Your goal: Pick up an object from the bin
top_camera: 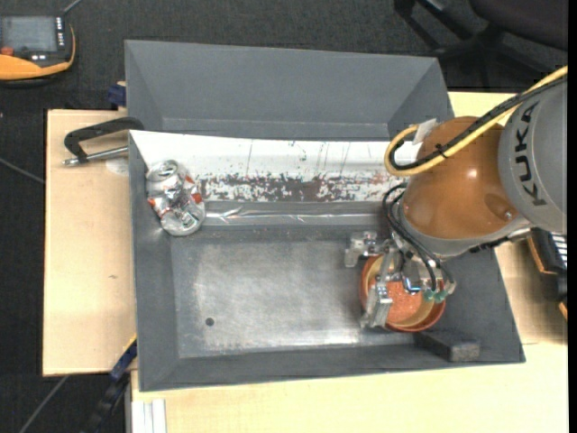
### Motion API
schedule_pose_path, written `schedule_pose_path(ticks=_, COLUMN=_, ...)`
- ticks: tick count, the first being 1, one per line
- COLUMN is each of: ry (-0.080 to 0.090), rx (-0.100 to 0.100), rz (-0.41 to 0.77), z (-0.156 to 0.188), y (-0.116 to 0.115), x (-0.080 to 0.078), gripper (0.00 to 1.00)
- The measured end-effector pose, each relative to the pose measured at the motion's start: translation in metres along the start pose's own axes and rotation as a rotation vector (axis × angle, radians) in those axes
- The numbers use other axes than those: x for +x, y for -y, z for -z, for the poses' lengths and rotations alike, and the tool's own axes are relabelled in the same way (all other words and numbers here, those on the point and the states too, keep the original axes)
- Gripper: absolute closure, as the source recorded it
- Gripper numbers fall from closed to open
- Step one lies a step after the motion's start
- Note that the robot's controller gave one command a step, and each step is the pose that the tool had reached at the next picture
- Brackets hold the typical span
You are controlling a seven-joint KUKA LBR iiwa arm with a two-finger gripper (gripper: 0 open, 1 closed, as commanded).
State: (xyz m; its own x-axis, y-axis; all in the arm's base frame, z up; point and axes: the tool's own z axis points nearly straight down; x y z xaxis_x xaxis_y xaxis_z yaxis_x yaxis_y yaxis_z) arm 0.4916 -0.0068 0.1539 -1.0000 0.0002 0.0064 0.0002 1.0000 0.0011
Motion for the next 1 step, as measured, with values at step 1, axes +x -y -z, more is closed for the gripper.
schedule_pose_path(ticks=1, ry=0.015, rx=0.000, rz=0.185, z=0.1579, y=-0.0246, x=-0.0033, gripper=0.00)
